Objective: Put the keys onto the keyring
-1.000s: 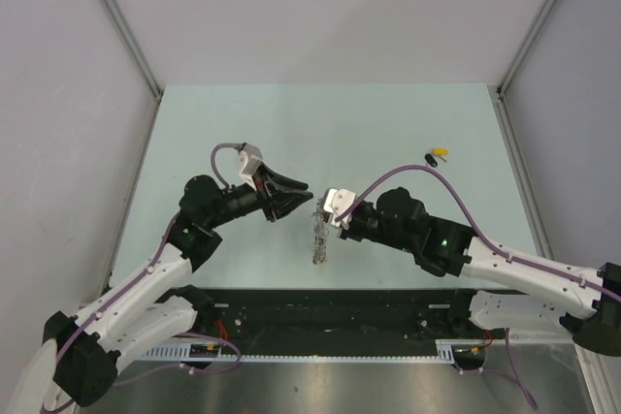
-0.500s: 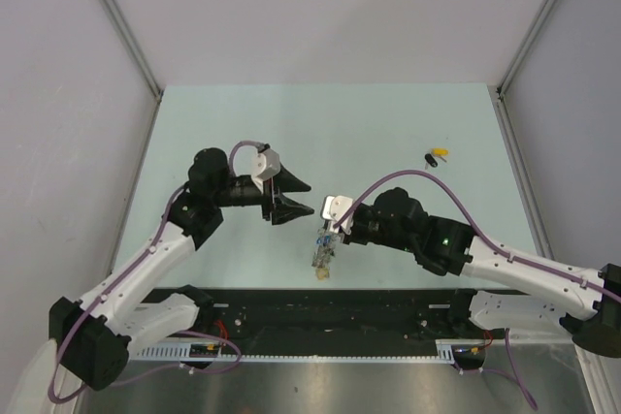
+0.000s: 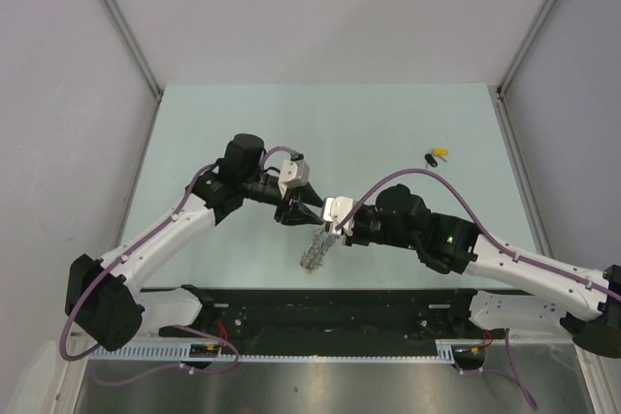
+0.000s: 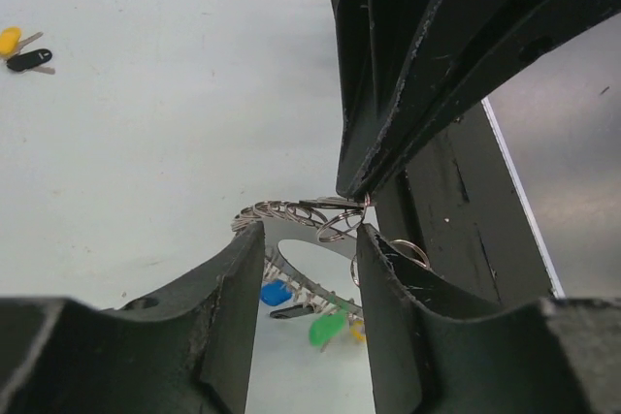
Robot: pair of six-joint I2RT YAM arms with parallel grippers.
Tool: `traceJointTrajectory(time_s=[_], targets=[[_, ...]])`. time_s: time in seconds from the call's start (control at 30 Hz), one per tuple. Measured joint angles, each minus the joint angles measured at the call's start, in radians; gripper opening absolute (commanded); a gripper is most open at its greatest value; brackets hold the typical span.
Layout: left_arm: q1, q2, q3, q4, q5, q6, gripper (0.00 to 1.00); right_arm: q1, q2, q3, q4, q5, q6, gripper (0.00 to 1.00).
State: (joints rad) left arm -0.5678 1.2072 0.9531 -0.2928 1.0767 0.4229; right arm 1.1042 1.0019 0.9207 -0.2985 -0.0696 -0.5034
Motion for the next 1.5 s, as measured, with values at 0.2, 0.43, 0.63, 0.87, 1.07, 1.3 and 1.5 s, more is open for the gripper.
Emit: traceJointTrajectory(time_s=[0.2, 0.43, 0.63, 0.87, 1.07, 1.3, 1.5], targets=[[-0.015, 0.023, 0.021, -0.055, 0.018, 0.069, 0.42, 0.001, 0.0, 0.005, -0.019, -0.015, -0.006, 0.0], [-0.018, 0.063, 0.044, -0.113, 0.052, 0.145, 0.45, 0.001, 0.002, 0.006, -0.026, -0.027, -0.007, 0.0], [-0.026, 0.091, 0.054, -0.133, 0.056, 0.18, 0.51, 0.003, 0.003, 0.013, -0.034, -0.043, -0.007, 0.0], [-0.048, 0.091, 0.055, -0.142, 0.078, 0.189, 0.47, 0.003, 0.011, 0.019, -0.034, -0.052, -0.007, 0.0], [-0.06, 0.091, 0.055, -0.151, 0.083, 0.192, 0.33, 0.003, 0.018, 0.019, -0.034, -0.052, -0.007, 0.0], [-0.062, 0.087, 0.055, -0.167, 0.075, 0.195, 0.32, -0.001, 0.018, 0.021, -0.04, -0.051, -0.007, 0.0], [-0.062, 0.072, 0.055, -0.188, 0.06, 0.197, 0.35, -0.01, 0.017, 0.022, -0.048, -0.05, -0.006, 0.0]])
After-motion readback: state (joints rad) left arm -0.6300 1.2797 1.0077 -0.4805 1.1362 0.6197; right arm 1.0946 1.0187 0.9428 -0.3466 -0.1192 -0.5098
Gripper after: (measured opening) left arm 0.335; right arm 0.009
